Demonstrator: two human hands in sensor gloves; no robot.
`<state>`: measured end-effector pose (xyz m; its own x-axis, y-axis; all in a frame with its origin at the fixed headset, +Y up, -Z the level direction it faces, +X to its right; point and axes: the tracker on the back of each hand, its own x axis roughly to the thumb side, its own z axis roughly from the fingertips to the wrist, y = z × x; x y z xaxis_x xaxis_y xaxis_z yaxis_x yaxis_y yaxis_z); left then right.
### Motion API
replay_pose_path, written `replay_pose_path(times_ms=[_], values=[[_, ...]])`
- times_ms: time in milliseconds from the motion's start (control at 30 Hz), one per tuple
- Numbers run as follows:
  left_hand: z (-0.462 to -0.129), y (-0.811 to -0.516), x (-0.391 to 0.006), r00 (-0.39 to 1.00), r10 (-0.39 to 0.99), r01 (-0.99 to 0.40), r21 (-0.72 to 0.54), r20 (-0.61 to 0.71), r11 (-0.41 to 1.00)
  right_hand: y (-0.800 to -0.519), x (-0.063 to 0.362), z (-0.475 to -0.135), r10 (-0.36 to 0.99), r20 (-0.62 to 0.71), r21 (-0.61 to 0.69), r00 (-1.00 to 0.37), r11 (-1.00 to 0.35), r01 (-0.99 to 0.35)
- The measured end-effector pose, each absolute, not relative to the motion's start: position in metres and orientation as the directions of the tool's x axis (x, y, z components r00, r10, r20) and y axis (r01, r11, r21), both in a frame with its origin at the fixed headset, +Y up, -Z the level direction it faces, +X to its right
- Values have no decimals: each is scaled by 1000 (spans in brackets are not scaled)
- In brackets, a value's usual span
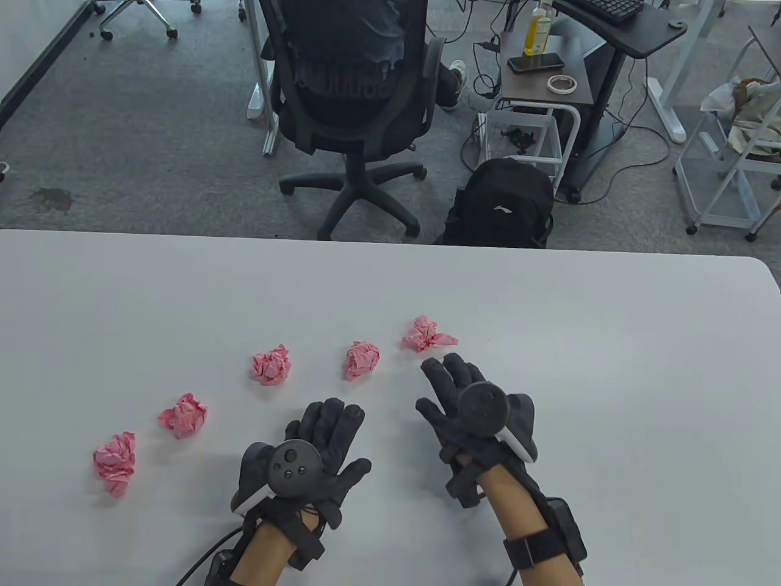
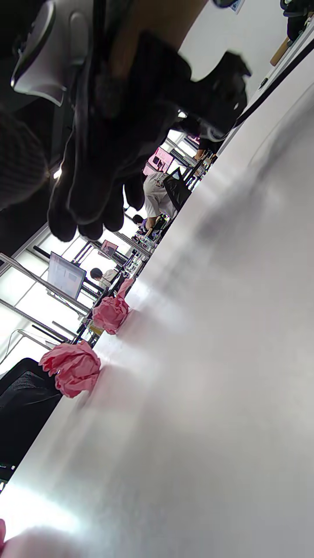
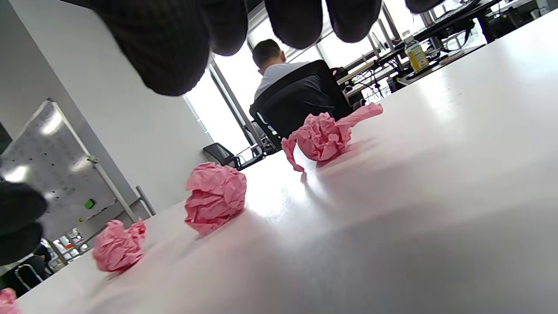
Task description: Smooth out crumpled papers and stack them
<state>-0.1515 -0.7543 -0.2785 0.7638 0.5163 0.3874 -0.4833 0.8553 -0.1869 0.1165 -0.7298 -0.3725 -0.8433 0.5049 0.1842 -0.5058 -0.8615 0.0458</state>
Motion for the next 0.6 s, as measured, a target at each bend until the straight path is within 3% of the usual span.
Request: replay_pose_path(times_ms=[300,433,600], values=[[-281,-754,-155,756,538,-509,-181,373,842,-747,87,-456,382,-42,103,-923,-917,-384],[-281,-754,-156,753,545,-516,-183,369,837,-764,81,-471,294,-118,244,-949,-918,-314],[-282,-754,-156,748,554,-524,-188,366,831,-767,83,-476,328,-166,183,-930,-916,-356]])
